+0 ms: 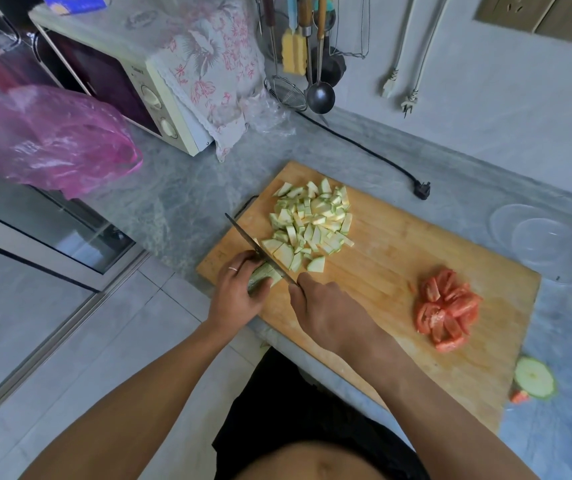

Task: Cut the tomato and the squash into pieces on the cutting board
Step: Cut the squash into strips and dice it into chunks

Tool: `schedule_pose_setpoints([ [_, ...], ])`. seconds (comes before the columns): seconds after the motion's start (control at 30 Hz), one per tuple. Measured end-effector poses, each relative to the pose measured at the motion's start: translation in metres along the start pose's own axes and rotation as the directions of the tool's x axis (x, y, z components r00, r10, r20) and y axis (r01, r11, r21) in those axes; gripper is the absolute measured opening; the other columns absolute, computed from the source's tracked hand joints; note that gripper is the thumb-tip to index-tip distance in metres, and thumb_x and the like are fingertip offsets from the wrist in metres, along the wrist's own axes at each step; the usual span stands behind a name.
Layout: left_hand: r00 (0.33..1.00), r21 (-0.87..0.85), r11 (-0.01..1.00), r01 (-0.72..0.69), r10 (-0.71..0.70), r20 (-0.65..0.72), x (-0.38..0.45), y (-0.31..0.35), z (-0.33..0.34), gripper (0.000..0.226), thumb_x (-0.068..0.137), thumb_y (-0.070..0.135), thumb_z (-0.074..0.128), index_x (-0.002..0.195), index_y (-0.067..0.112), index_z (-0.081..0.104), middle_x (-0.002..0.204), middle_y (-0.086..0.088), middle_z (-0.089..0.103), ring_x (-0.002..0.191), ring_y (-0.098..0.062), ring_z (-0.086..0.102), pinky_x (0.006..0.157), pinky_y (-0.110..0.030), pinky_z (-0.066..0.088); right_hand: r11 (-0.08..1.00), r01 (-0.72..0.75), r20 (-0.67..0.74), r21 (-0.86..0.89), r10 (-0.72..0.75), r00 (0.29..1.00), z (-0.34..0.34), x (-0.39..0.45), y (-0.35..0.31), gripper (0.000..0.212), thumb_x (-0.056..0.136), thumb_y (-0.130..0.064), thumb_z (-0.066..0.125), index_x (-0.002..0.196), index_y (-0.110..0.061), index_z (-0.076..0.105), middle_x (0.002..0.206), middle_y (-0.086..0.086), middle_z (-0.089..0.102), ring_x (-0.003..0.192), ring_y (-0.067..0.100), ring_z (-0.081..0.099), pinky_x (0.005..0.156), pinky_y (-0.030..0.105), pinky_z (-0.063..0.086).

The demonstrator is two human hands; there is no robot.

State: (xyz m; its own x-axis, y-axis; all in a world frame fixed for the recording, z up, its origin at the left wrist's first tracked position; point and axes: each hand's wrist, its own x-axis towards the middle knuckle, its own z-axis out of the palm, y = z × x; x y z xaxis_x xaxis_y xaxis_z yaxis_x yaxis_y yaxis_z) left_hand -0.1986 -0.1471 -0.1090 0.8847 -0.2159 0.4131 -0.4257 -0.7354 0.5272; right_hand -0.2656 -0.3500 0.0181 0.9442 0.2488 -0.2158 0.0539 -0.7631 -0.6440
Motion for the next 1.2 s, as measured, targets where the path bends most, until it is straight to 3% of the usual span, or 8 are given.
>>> schedule_pose_setpoints([
  [0.23,0.999,-0.005,1.0,0.021,-0.021,0.038,0.0,0.005,-0.002,0.03,0.081,0.024,0.076,0.101,0.003,0.066,0.116,-0.008,0.064,0.111,-0.025,0.061,0.09,-0.045,0.051,0.998,-0.059,0.058,-0.003,0.059,0.997,0.016,0.017,0.01,0.026,0.105,-0.041,0.03,0.093,-0.019,0.035,0.073,0.011,0.05,0.062,0.032,0.046,0.056,0.034,0.033],
  [0.37,0.999,-0.039,0.999,0.011,-0.01,0.039,0.002,0.004,-0.005,0.032,0.081,0.021,0.077,0.104,0.002,0.066,0.113,-0.006,0.063,0.108,-0.022,0.061,0.089,-0.044,0.051,0.993,-0.071,0.038,0.09,0.068,0.997,0.02,0.017,0.022,0.026,0.106,-0.037,0.034,0.091,-0.016,0.039,0.06,0.002,0.044,0.048,0.023,0.039,0.046,0.032,0.024],
  [0.47,0.999,-0.022,1.0,0.01,-0.009,0.038,0.0,0.005,-0.005,0.035,0.083,0.026,0.074,0.108,0.003,0.065,0.116,-0.007,0.062,0.111,-0.022,0.06,0.092,-0.044,0.051,0.981,-0.104,0.047,0.164,0.097,0.994,0.007,0.018,0.028,0.028,0.107,-0.034,0.034,0.088,-0.015,0.043,0.062,0.002,0.048,0.048,0.02,0.043,0.049,0.032,0.031],
  [0.6,0.997,-0.001,0.999,0.04,-0.04,0.059,-0.004,0.005,-0.005,0.037,0.085,0.031,0.07,0.113,0.007,0.065,0.125,-0.005,0.059,0.117,-0.021,0.057,0.095,-0.045,0.05,0.928,-0.214,0.112,0.304,0.188,0.976,-0.012,0.018,0.036,0.036,0.107,-0.037,0.031,0.083,-0.014,0.046,0.067,0.006,0.05,0.036,0.012,0.046,0.037,0.028,0.04],
  [0.77,0.993,0.059,0.992,0.107,-0.11,0.051,-0.009,0.011,-0.004,0.039,0.083,0.035,0.065,0.116,0.013,0.064,0.129,-0.002,0.052,0.117,-0.028,0.055,0.094,-0.049,0.047,0.97,-0.089,0.038,0.226,0.083,0.996,-0.016,0.01,0.026,0.04,0.106,-0.038,0.034,0.086,-0.009,0.053,0.067,0.008,0.052,0.051,0.03,0.054,0.036,0.033,0.044],
  [0.83,0.99,0.02,0.99,0.139,-0.139,0.031,-0.012,0.012,-0.004,0.04,0.082,0.033,0.066,0.118,0.014,0.065,0.127,-0.006,0.05,0.112,-0.03,0.056,0.09,-0.047,0.051,0.98,-0.031,0.007,0.195,0.031,1.0,-0.014,0.004,0.02,0.039,0.106,-0.036,0.036,0.082,-0.009,0.051,0.063,0.004,0.05,0.053,0.024,0.048,0.04,0.023,0.035],
  [1.0,0.991,-0.068,0.989,0.133,-0.132,0.016,-0.008,0.011,-0.009,0.038,0.08,0.027,0.076,0.113,0.009,0.069,0.118,-0.007,0.055,0.11,-0.023,0.057,0.094,-0.034,0.05,0.983,0.017,-0.016,0.183,-0.015,1.0,-0.01,-0.004,0.01,0.036,0.105,-0.036,0.038,0.077,-0.016,0.046,0.061,0.002,0.05,0.05,0.015,0.04,0.047,0.024,0.029],
  [1.2,0.985,-0.102,0.981,0.166,-0.169,-0.023,-0.008,0.012,-0.007,0.035,0.074,0.021,0.083,0.105,0.008,0.071,0.113,-0.006,0.06,0.105,-0.024,0.062,0.089,-0.039,0.053,0.988,0.031,-0.012,0.154,-0.03,0.999,-0.011,-0.005,0.008,0.036,0.106,-0.037,0.037,0.08,-0.013,0.047,0.066,0.008,0.054,0.052,0.021,0.043,0.046,0.025,0.031],
])
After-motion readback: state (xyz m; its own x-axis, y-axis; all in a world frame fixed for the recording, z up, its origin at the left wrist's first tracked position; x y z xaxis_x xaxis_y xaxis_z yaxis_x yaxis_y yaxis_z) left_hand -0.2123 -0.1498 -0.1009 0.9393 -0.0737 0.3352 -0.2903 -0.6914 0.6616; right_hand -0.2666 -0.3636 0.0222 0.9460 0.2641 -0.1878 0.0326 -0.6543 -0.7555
